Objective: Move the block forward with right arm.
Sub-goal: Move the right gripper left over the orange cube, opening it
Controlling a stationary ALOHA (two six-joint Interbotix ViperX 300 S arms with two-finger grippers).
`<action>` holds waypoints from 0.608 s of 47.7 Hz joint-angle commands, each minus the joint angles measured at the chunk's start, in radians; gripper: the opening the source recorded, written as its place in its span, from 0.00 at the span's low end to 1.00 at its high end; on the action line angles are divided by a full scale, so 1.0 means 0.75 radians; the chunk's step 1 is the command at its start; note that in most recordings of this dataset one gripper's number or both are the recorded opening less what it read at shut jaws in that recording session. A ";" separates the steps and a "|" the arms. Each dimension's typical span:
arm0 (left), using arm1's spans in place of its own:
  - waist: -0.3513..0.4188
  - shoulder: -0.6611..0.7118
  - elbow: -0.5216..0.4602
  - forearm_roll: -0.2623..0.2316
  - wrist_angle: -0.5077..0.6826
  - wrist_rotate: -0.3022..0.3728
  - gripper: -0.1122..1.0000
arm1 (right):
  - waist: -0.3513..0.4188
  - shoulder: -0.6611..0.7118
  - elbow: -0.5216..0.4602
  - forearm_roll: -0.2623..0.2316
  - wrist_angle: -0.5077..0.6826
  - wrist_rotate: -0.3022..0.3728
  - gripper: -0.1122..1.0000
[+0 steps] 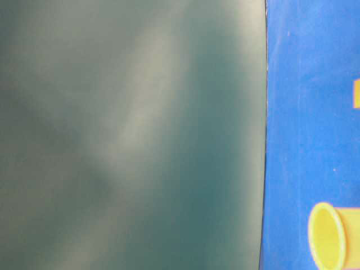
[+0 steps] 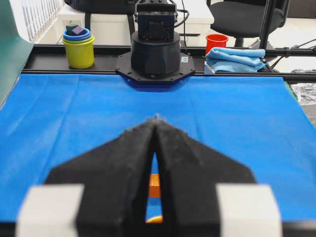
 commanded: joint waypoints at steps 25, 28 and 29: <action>-0.004 0.012 -0.082 0.012 0.084 -0.004 0.11 | -0.037 0.215 -0.374 0.008 0.657 0.280 0.10; -0.004 0.012 -0.082 0.014 0.086 -0.004 0.11 | -0.047 0.270 -0.417 0.006 0.724 0.307 0.10; -0.002 0.012 -0.082 0.014 0.084 -0.004 0.11 | -0.049 0.286 -0.430 0.006 0.740 0.313 0.10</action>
